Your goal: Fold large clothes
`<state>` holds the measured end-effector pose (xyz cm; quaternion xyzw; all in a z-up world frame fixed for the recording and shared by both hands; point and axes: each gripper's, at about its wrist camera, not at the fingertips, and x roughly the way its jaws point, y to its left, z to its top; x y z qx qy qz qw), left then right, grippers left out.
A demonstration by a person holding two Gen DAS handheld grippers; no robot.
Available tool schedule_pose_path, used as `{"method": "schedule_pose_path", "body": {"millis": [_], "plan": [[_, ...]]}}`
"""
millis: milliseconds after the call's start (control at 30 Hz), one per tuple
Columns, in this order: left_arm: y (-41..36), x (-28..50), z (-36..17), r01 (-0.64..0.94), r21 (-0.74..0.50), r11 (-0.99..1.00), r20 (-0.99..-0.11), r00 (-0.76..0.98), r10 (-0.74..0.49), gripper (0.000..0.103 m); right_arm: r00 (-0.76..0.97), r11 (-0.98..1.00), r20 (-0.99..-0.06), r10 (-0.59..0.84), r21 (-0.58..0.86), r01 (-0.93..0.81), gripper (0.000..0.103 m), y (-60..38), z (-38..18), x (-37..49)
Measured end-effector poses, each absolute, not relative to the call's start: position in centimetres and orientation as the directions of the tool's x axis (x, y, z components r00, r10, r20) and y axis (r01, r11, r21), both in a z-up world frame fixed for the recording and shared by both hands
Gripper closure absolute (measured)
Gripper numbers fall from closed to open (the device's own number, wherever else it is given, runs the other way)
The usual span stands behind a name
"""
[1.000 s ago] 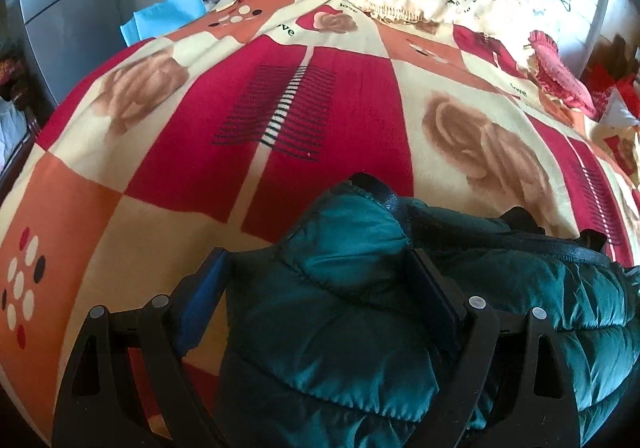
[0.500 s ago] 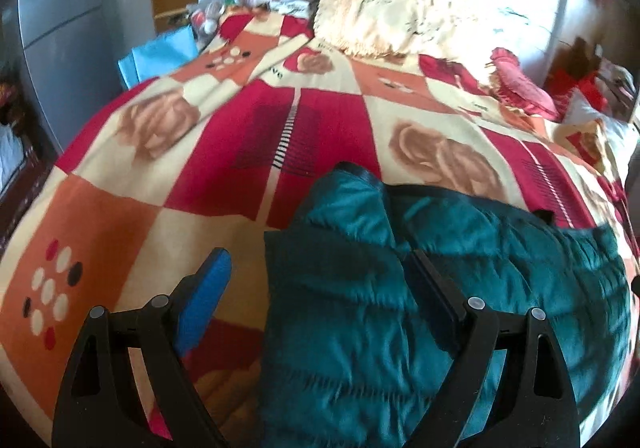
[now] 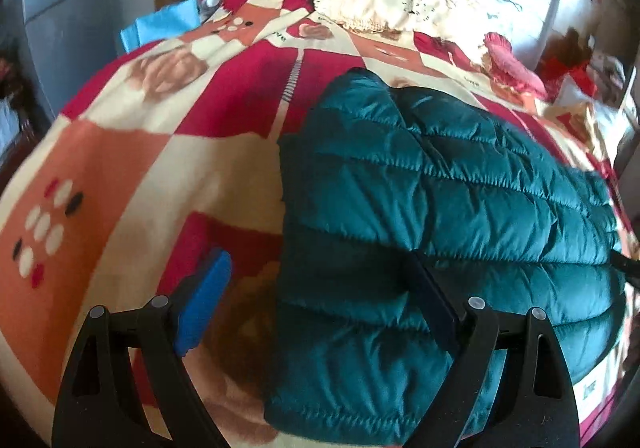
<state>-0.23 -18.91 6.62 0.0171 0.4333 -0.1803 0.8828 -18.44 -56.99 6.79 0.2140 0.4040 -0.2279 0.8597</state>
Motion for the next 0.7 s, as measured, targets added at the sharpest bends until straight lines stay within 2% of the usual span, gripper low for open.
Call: {"method": "schedule_pose_path", "body": {"millis": [333,433,533,700], "plan": [[-15.6,-4.0,6.9,0.345,-0.168,0.923,-0.754,0.559,-0.346,0.014,0.656,0.818,-0.717,-0.236,0.218,0.532,0.022,-54.0,10.5,-25.1],[-15.6,-4.7,5.4,0.341,-0.158,0.927,-0.765,0.551,-0.334,0.014,0.638,0.826,-0.739,-0.216,0.210,0.523,0.023,-53.0,9.0,-25.7],[-15.5,-4.8,4.8,0.325,-0.187,0.927,-0.759,0.551,-0.346,0.014,0.557,0.822,-0.801,-0.220,0.155,0.548,0.023,-53.0,6.0,-24.6],[-15.3,-5.0,5.0,0.323,-0.190,0.927,-0.761,0.548,-0.347,0.014,0.591,0.811,-0.780,-0.206,0.202,0.549,0.022,-53.3,5.9,-25.7]]}}
